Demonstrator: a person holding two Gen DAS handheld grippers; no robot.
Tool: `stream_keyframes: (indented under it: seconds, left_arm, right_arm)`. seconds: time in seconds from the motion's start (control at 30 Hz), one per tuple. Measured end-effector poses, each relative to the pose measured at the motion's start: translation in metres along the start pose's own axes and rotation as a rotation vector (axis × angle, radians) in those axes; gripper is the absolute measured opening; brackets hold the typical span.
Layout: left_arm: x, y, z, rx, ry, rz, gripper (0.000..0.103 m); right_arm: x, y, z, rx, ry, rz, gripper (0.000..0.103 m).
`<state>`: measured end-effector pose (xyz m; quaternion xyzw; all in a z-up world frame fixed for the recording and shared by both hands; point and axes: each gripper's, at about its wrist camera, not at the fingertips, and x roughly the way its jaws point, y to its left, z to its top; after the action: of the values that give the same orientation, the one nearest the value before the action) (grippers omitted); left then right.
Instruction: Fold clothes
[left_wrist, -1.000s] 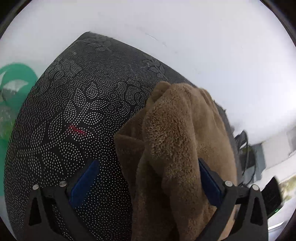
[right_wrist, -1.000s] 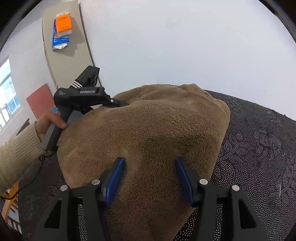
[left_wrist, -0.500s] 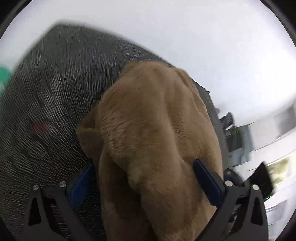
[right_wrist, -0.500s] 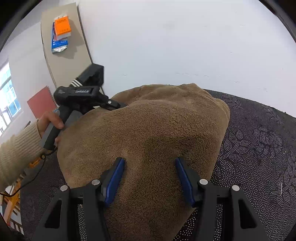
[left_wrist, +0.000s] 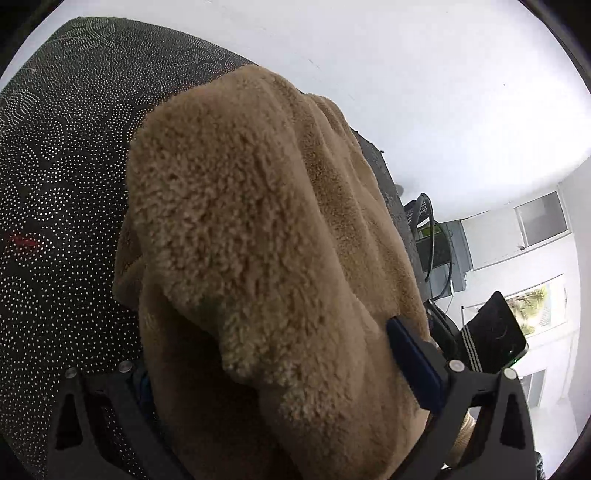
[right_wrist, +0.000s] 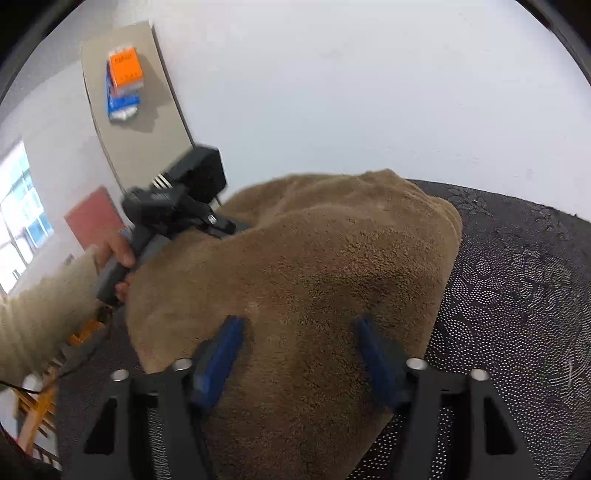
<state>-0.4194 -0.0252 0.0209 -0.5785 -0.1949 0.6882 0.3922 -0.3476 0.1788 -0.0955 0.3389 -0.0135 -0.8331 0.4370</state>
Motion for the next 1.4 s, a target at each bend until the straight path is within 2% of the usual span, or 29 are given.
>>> stream_keyframes:
  seconds: [0.03, 0.07, 0.17, 0.27, 0.43, 0.5, 0.7, 0.9, 1.07, 1.23, 1.3, 1.4]
  left_arm:
    - [-0.001, 0.001, -0.001, -0.002, 0.0, -0.01, 0.102]
    - [-0.002, 0.003, -0.002, -0.004, -0.004, -0.024, 0.102]
    - [-0.005, 0.008, -0.004, -0.021, -0.016, -0.062, 0.102]
    - [-0.006, 0.008, -0.006, -0.02, -0.02, -0.07, 0.102]
    - [-0.007, 0.005, -0.01, -0.011, -0.024, -0.072, 0.102]
    - [-0.008, 0.004, -0.011, -0.007, -0.026, -0.073, 0.102]
    - [-0.009, 0.002, -0.015, 0.003, -0.024, -0.077, 0.102]
    - [-0.009, -0.003, -0.02, 0.021, -0.024, -0.078, 0.102]
    - [-0.01, -0.007, -0.024, 0.035, -0.024, -0.079, 0.102]
    - [-0.01, -0.011, -0.027, 0.042, -0.019, -0.087, 0.102]
    - [-0.011, -0.011, -0.028, 0.04, -0.013, -0.096, 0.102]
    - [-0.011, -0.013, -0.028, 0.036, -0.003, -0.107, 0.102]
  right_arm:
    - [-0.008, -0.004, 0.002, 0.039, -0.011, 0.011, 0.093]
    - [-0.019, -0.009, 0.005, 0.083, -0.034, 0.003, 0.097]
    - [-0.051, -0.039, 0.012, 0.244, -0.118, 0.011, 0.102]
    - [-0.039, -0.076, 0.015, 0.422, -0.058, 0.049, 0.102]
    - [0.0, -0.109, 0.01, 0.585, 0.04, 0.125, 0.102]
    - [0.014, -0.112, 0.011, 0.605, 0.059, 0.14, 0.102]
    - [0.05, -0.107, 0.018, 0.61, 0.131, 0.111, 0.102]
    - [0.083, -0.072, 0.03, 0.512, 0.218, 0.199, 0.103]
    - [0.087, -0.074, 0.031, 0.507, 0.225, 0.245, 0.103]
    - [0.089, -0.071, 0.032, 0.486, 0.228, 0.236, 0.103]
    - [0.105, -0.033, 0.034, 0.489, 0.222, 0.22, 0.103]
    - [0.103, -0.041, 0.037, 0.492, 0.211, 0.21, 0.103]
